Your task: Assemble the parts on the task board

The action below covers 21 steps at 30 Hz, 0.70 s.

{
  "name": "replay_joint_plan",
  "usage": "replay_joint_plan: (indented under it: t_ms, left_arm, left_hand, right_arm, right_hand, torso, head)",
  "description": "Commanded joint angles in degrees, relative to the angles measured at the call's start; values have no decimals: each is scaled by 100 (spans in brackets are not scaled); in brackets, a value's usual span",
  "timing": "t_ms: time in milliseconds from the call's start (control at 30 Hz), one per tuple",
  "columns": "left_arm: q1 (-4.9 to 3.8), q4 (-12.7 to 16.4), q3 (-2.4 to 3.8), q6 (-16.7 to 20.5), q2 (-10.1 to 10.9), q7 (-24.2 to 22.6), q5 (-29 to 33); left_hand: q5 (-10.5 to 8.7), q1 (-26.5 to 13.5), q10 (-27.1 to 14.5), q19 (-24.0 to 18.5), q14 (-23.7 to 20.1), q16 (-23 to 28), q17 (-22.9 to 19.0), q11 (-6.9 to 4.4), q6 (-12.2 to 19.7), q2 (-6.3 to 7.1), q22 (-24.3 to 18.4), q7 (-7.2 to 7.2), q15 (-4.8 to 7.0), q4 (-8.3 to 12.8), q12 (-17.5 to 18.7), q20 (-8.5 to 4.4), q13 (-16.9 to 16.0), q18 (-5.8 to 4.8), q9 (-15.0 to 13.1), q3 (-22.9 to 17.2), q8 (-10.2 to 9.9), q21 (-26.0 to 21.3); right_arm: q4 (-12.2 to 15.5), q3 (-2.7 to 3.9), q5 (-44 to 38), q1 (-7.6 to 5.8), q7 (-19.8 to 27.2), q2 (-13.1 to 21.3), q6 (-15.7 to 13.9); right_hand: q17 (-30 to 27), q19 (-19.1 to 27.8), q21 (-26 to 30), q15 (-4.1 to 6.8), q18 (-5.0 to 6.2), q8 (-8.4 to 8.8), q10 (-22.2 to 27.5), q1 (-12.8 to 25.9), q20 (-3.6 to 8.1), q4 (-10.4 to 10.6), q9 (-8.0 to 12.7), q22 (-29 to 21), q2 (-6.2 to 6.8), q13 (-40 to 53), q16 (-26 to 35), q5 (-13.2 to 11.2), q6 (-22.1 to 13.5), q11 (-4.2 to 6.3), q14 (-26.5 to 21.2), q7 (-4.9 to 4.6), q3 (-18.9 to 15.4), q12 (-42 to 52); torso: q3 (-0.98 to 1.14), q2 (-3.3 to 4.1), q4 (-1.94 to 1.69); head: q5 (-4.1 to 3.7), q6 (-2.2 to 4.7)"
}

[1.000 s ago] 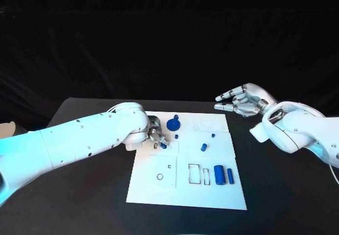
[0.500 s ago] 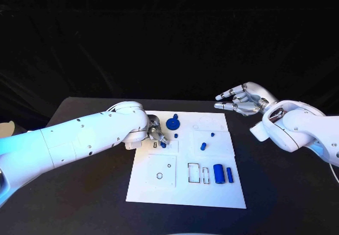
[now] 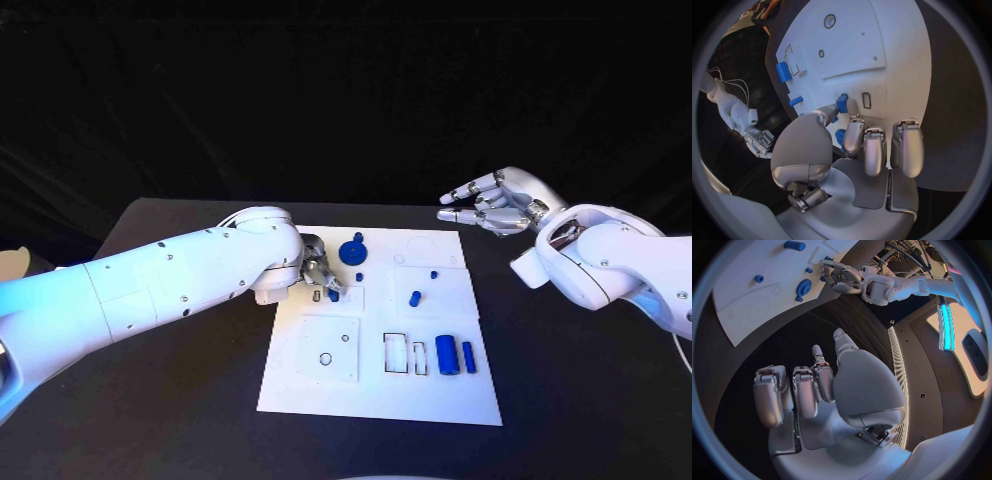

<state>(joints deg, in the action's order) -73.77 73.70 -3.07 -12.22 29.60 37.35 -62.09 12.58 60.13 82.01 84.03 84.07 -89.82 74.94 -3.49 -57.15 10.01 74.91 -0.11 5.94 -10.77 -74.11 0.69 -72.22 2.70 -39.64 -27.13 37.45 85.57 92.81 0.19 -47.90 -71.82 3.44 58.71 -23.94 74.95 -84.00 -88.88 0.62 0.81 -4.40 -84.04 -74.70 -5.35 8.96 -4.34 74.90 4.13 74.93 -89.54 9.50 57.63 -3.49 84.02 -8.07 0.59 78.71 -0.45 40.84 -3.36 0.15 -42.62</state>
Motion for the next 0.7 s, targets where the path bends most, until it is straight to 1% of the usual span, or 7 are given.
replay_joint_plan:
  t_ms: [33, 433, 633, 700]
  left_arm:
    - [33, -17, -23, -172, -8, 62, -44]
    - [36, -12, -22, -168, -3, 58, -46]
    - [38, 11, -18, -159, 12, 60, -54]
    - [38, 21, -16, -157, 16, 59, -56]
  left_hand:
    - [-12, -69, 49, 231, 593, -18, 1506, -6, -36, 8, 764, 19, 41, -54, -32, -56, -16, -95, -3, 133, 28, 42]
    - [-20, -166, 80, 252, 593, -18, 1506, -12, -71, -58, 809, 15, 44, -345, -76, -63, -71, -104, -27, 841, 76, 59]
    - [-19, -148, 85, 257, 593, -18, 1506, -13, -73, -81, 820, 13, 45, -375, -82, -64, -79, -106, -29, 933, 82, 64]
    - [-19, -136, 87, 258, 593, -18, 1506, -15, -76, -93, 822, 11, 45, -390, -84, -64, -81, -107, -30, 980, 85, 65]
  right_arm:
    - [6, 0, -18, 3, 35, 0, 64]
    - [-1, 0, 9, 3, 37, -2, 75]
    - [-6, 0, 15, 3, 37, -2, 80]
    - [-9, 0, 16, 3, 36, -2, 81]
  right_hand:
    - [1394, -440, 35, 26, -13, 19, -124, 44, 9, 22, -5, 1245, -30, 936, 31, -89, 3, 25, 569, -5, -62, -26]
    - [1391, -440, 36, 26, -12, 19, -124, 67, 10, 49, -6, 1244, -36, 935, 32, -112, 4, 26, 569, -5, -122, -25]
    - [1392, -440, 37, 26, -12, 19, -126, 74, 10, 57, -6, 1244, -41, 936, 32, -109, 3, 26, 569, -5, -137, -22]
    - [1392, -440, 37, 26, -12, 19, -126, 74, 10, 57, -6, 1244, -41, 936, 32, -109, 3, 26, 569, -5, -137, -22]
  torso:
    - [-1, 0, -1]
    - [-1, 1, -3]
    - [-3, 1, -3]
    - [-1, 2, -5]
  head:
    - [1, -4]
    - [5, -9]
    - [7, -9]
    - [7, -12]
